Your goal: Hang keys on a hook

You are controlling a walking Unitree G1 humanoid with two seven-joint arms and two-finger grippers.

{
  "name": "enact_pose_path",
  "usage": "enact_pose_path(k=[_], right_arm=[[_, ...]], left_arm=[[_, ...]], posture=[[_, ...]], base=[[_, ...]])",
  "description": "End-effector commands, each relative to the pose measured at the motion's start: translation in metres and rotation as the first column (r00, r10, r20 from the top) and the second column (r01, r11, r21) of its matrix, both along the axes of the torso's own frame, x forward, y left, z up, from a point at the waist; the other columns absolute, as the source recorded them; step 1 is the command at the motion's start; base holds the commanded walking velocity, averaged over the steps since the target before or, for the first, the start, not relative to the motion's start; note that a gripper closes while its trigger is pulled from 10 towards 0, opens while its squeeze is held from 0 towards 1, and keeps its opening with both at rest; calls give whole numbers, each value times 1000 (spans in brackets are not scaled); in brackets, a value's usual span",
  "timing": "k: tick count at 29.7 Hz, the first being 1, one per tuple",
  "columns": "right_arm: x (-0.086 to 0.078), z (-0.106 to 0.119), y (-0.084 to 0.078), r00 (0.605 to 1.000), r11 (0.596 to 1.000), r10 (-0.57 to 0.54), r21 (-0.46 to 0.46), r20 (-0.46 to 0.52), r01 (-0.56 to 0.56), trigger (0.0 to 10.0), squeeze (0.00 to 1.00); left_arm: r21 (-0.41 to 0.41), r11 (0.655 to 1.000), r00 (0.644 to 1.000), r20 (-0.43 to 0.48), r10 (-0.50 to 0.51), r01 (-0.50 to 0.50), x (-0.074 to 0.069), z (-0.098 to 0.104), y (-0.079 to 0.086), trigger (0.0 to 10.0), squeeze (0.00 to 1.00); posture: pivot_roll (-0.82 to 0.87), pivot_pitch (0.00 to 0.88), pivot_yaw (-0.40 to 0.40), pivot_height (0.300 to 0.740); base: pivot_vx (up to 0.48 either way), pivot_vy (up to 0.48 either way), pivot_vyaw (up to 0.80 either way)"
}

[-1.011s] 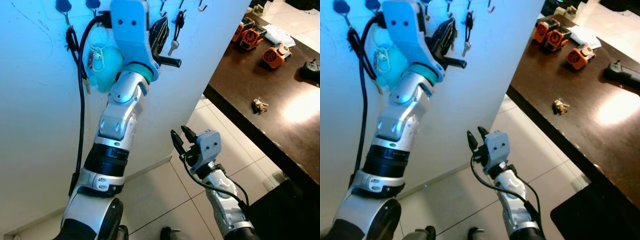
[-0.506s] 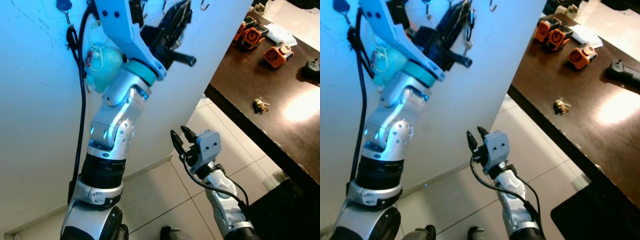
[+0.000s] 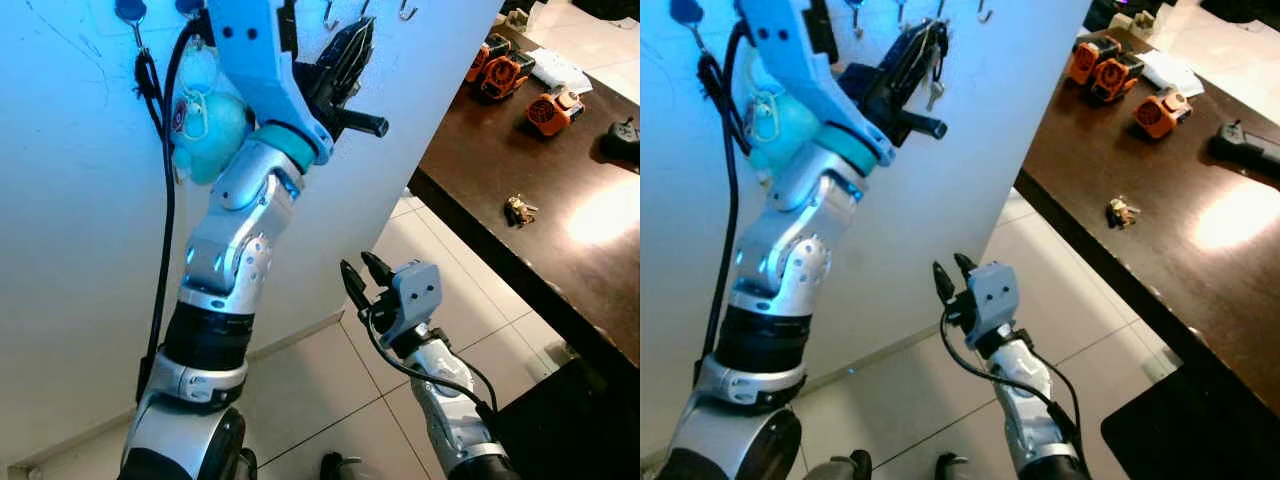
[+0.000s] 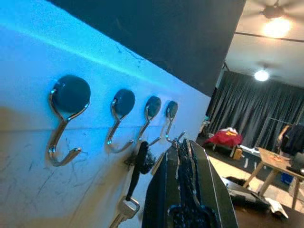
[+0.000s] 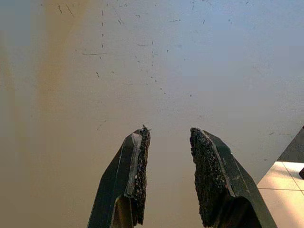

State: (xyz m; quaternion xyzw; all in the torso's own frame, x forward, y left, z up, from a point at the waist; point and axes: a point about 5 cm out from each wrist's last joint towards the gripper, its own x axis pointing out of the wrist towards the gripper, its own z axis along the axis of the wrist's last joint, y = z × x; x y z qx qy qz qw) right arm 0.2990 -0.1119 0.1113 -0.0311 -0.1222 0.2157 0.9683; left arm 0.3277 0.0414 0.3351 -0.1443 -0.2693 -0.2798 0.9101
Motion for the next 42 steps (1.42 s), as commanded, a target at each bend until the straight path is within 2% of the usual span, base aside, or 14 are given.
enact_pose_path(k=[1, 7, 30, 42], right_arm=[[-3, -6, -2, 1000, 1000, -6, -4, -22, 6, 10000, 0], [-3, -7, -2, 1000, 1000, -10, -2, -24, 10, 10000, 0], [-3, -7, -1, 1000, 1000, -10, -1, -23, 10, 10000, 0], [-3, -7, -1, 1000, 1000, -9, -2, -22, 9, 10000, 0]], left_arm=[[0, 1000, 1000, -5, -16, 16, 0, 2, -6, 10000, 0], [-30, 1000, 1000, -7, 2, -2, 4, 9, -4, 10000, 0], [-24, 999, 999, -33, 43, -44, 12, 7, -6, 10000, 0], [-37, 997, 997, -41, 73, -74, 15, 7, 2, 10000, 0]], posture=[[-50, 144, -10, 740], [-47, 142, -6, 740], [-50, 141, -5, 740], [-51, 140, -6, 740]], base=[[0, 0, 0], [0, 0, 0], [0, 0, 0], [0, 0, 0]])
